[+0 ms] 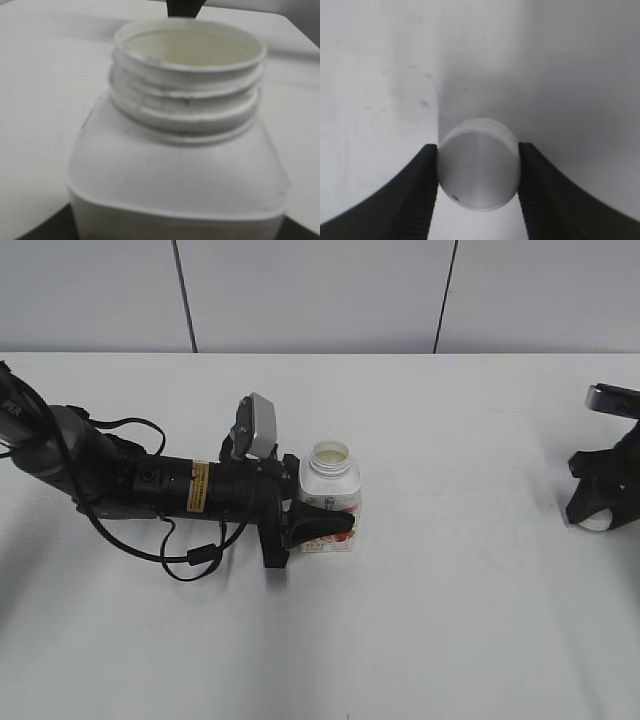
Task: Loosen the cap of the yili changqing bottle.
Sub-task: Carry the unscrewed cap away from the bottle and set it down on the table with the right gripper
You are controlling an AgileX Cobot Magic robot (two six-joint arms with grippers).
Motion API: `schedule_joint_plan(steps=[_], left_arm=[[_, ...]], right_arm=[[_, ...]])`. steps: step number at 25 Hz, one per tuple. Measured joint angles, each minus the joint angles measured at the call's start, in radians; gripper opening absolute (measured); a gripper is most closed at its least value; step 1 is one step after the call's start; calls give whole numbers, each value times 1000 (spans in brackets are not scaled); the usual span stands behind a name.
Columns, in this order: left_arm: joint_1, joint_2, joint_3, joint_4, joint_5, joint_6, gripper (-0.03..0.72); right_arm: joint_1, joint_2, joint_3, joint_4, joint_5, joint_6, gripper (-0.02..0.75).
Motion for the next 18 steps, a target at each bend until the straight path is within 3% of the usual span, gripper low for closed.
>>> schedule_joint_plan(steps=[9, 14, 18], left_arm=[[0, 0, 0, 0, 2, 0, 365], [0, 0, 0, 0, 2, 0, 365], [0, 0, 0, 0, 2, 0, 365]], right_arm=[[0, 4, 0, 1, -4, 6, 389], [0, 1, -8, 2, -3, 11, 578], [0, -5, -63, 8, 58, 32, 556]])
